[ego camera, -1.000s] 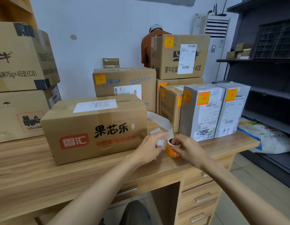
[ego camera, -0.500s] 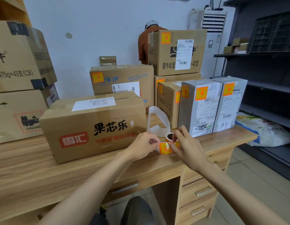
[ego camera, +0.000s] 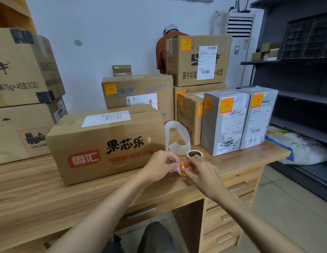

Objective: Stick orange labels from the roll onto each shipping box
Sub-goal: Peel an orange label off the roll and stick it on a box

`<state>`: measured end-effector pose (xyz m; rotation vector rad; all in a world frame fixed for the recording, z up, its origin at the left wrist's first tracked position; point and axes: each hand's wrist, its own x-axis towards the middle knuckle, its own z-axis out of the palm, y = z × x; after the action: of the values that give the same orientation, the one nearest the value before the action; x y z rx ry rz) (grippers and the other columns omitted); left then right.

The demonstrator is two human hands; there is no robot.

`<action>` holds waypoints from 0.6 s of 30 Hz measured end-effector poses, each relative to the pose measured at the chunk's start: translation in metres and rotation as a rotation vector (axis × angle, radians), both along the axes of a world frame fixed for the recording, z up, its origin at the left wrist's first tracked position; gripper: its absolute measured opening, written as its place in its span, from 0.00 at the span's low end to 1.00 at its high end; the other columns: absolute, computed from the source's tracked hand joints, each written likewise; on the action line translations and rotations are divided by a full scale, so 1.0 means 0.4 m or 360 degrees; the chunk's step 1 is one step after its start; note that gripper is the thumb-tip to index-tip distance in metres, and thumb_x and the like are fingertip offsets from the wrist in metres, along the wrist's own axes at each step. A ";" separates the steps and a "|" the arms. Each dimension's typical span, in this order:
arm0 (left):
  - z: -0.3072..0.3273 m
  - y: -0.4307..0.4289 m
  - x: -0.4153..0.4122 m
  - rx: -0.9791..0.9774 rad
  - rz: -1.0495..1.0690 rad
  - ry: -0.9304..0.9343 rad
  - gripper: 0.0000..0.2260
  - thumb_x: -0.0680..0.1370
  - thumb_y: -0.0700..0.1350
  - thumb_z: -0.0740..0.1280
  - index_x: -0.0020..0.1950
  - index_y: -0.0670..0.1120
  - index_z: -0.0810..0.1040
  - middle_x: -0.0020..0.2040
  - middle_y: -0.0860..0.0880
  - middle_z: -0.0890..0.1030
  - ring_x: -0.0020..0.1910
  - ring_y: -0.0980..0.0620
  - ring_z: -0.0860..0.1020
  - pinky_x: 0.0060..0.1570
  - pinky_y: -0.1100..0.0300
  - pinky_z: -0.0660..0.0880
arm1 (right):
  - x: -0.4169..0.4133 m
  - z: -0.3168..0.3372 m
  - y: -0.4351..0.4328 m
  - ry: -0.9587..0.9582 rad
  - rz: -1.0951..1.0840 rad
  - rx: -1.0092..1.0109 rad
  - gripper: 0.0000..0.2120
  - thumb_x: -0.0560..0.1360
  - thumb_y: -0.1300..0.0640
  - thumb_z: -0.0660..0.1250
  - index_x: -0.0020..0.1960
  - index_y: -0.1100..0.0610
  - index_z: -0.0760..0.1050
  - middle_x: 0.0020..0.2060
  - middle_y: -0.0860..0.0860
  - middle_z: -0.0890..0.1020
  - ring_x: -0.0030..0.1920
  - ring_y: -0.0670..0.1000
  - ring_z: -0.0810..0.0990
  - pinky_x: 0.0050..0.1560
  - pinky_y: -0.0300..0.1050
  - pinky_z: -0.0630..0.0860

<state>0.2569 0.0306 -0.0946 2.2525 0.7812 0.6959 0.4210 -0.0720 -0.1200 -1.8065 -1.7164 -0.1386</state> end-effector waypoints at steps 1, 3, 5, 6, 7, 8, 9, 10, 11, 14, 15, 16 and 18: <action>-0.001 0.001 0.000 -0.0044 -0.0024 -0.0001 0.03 0.79 0.39 0.70 0.48 0.44 0.84 0.43 0.47 0.85 0.43 0.49 0.83 0.48 0.55 0.83 | 0.000 0.001 -0.001 0.0014 -0.0001 0.0002 0.11 0.77 0.42 0.67 0.46 0.50 0.75 0.41 0.45 0.75 0.40 0.49 0.77 0.39 0.49 0.73; -0.003 0.004 0.000 -0.0147 -0.0071 -0.0028 0.03 0.80 0.40 0.70 0.48 0.44 0.84 0.44 0.45 0.85 0.46 0.46 0.84 0.50 0.52 0.83 | -0.001 0.002 -0.002 0.0042 -0.0004 0.0002 0.13 0.76 0.40 0.67 0.46 0.49 0.75 0.41 0.45 0.75 0.40 0.49 0.77 0.39 0.49 0.74; -0.003 0.003 0.000 -0.0221 -0.0090 -0.0055 0.04 0.80 0.39 0.70 0.48 0.42 0.85 0.44 0.43 0.85 0.48 0.44 0.84 0.51 0.51 0.83 | 0.000 0.001 -0.002 0.0086 -0.0009 -0.0002 0.14 0.75 0.39 0.66 0.45 0.49 0.75 0.41 0.45 0.76 0.40 0.49 0.77 0.40 0.50 0.74; -0.002 0.002 0.000 -0.0243 -0.0094 -0.0062 0.04 0.80 0.39 0.70 0.48 0.42 0.85 0.45 0.43 0.85 0.48 0.44 0.84 0.52 0.50 0.83 | 0.000 0.001 -0.002 0.0108 -0.0011 -0.0003 0.14 0.74 0.39 0.66 0.45 0.49 0.75 0.41 0.45 0.76 0.41 0.49 0.77 0.40 0.49 0.74; -0.001 0.000 0.000 -0.0256 -0.0103 -0.0069 0.04 0.80 0.38 0.69 0.48 0.41 0.85 0.45 0.43 0.85 0.49 0.44 0.84 0.52 0.50 0.83 | 0.000 0.001 -0.002 0.0125 -0.0015 -0.0005 0.14 0.74 0.39 0.67 0.44 0.49 0.75 0.41 0.45 0.76 0.41 0.49 0.77 0.40 0.49 0.74; 0.000 0.000 0.001 -0.0262 -0.0108 -0.0071 0.05 0.80 0.38 0.69 0.48 0.41 0.85 0.45 0.43 0.85 0.49 0.45 0.84 0.52 0.50 0.83 | -0.001 0.000 -0.002 0.0136 -0.0018 -0.0003 0.13 0.75 0.40 0.67 0.44 0.49 0.75 0.41 0.45 0.76 0.41 0.48 0.77 0.40 0.49 0.74; 0.002 -0.002 0.002 -0.0266 -0.0111 -0.0070 0.05 0.80 0.38 0.69 0.48 0.41 0.85 0.45 0.44 0.84 0.48 0.45 0.84 0.51 0.50 0.83 | -0.002 0.001 -0.002 0.0147 -0.0022 0.0000 0.12 0.75 0.40 0.68 0.44 0.49 0.75 0.41 0.45 0.76 0.41 0.48 0.76 0.40 0.48 0.73; 0.003 -0.004 0.003 -0.0268 -0.0108 -0.0069 0.05 0.80 0.38 0.69 0.47 0.41 0.85 0.45 0.45 0.84 0.48 0.45 0.85 0.51 0.50 0.83 | -0.002 0.001 -0.002 0.0160 -0.0025 0.0003 0.12 0.75 0.40 0.68 0.43 0.49 0.75 0.40 0.45 0.76 0.40 0.47 0.76 0.40 0.48 0.72; 0.004 -0.004 0.003 -0.0269 -0.0105 -0.0073 0.05 0.80 0.37 0.69 0.47 0.41 0.85 0.45 0.46 0.83 0.48 0.44 0.84 0.51 0.49 0.83 | -0.003 0.001 -0.002 0.0171 -0.0027 0.0003 0.12 0.75 0.40 0.67 0.43 0.48 0.75 0.40 0.45 0.75 0.40 0.47 0.76 0.40 0.48 0.72; 0.004 -0.004 0.004 -0.0258 -0.0123 -0.0074 0.05 0.80 0.37 0.69 0.48 0.40 0.85 0.45 0.49 0.82 0.48 0.43 0.84 0.51 0.49 0.83 | -0.004 -0.001 -0.001 0.0194 -0.0035 -0.0010 0.12 0.75 0.40 0.67 0.42 0.48 0.74 0.39 0.45 0.75 0.39 0.47 0.75 0.40 0.48 0.72; 0.003 -0.004 0.004 -0.0257 -0.0136 -0.0075 0.05 0.80 0.37 0.69 0.48 0.40 0.85 0.45 0.51 0.81 0.48 0.44 0.84 0.52 0.49 0.83 | -0.003 -0.001 -0.001 0.0209 -0.0034 -0.0013 0.12 0.75 0.39 0.67 0.42 0.48 0.75 0.39 0.45 0.75 0.39 0.46 0.75 0.40 0.47 0.72; 0.002 -0.003 0.004 -0.0258 -0.0146 -0.0077 0.06 0.80 0.38 0.69 0.49 0.41 0.86 0.46 0.52 0.80 0.48 0.44 0.84 0.52 0.49 0.83 | -0.003 -0.001 -0.001 0.0225 -0.0031 -0.0014 0.13 0.75 0.39 0.67 0.42 0.48 0.75 0.39 0.45 0.76 0.39 0.46 0.76 0.40 0.47 0.72; 0.001 -0.002 0.004 -0.0262 -0.0155 -0.0083 0.06 0.81 0.39 0.69 0.49 0.41 0.86 0.47 0.53 0.79 0.48 0.46 0.83 0.52 0.48 0.83 | -0.001 -0.002 0.000 0.0243 -0.0023 -0.0014 0.14 0.74 0.38 0.66 0.42 0.48 0.76 0.39 0.44 0.76 0.39 0.46 0.76 0.40 0.48 0.72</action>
<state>0.2584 0.0298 -0.0943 2.0998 0.6737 0.6190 0.4205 -0.0721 -0.1207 -1.7878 -1.5995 0.0009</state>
